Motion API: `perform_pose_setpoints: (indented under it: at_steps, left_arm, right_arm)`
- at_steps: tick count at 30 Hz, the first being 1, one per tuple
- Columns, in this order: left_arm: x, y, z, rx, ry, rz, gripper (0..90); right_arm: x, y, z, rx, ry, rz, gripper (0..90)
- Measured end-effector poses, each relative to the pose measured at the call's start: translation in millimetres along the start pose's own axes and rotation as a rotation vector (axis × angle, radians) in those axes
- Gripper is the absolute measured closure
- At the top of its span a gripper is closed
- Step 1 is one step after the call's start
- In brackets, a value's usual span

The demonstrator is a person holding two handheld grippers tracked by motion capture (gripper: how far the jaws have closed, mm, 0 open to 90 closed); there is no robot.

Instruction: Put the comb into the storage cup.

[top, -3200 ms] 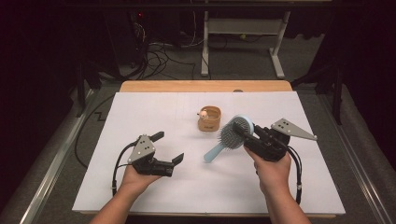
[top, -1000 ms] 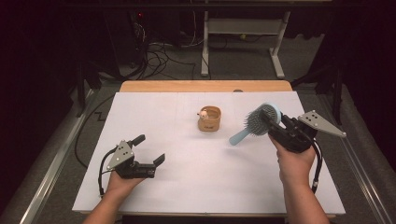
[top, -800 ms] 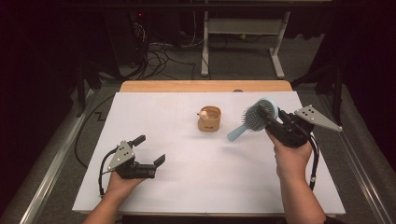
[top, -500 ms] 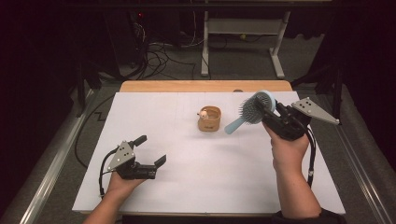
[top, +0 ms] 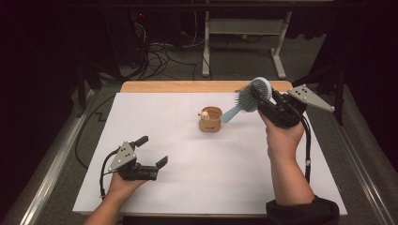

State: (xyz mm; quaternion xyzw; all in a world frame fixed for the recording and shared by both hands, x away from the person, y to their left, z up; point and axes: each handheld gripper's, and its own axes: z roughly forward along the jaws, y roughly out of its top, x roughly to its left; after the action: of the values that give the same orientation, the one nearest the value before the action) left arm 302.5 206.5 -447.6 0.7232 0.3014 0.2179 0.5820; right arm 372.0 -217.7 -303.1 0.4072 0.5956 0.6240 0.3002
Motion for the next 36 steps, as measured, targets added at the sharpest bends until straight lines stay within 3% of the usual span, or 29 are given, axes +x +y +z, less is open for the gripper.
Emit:
perform_pose_setpoints:
  at_steps: [4, 11, 21, 36]
  left_arm:
    - [0.5, 0.7, 0.1, -0.001, 0.001, -0.001, 0.0]
    - [0.0, 0.8, -1.3, -0.002, -0.001, 0.003, 0.0]
    - [0.2, 0.8, -1.9, -0.003, 0.000, 0.005, 0.0]
    - [-0.6, 0.1, -1.7, 0.003, 0.008, 0.014, 0.0]
  right_arm:
    - [2.5, 0.8, 12.3, -0.012, 0.024, 0.013, 59.4]
    - [8.5, 2.2, 37.3, -0.004, 0.015, 0.007, 59.3]
    - [12.8, 1.3, 57.7, 0.025, -0.012, -0.016, 59.2]
    - [9.7, -29.4, 77.0, 0.079, -0.032, 0.008, 58.8]
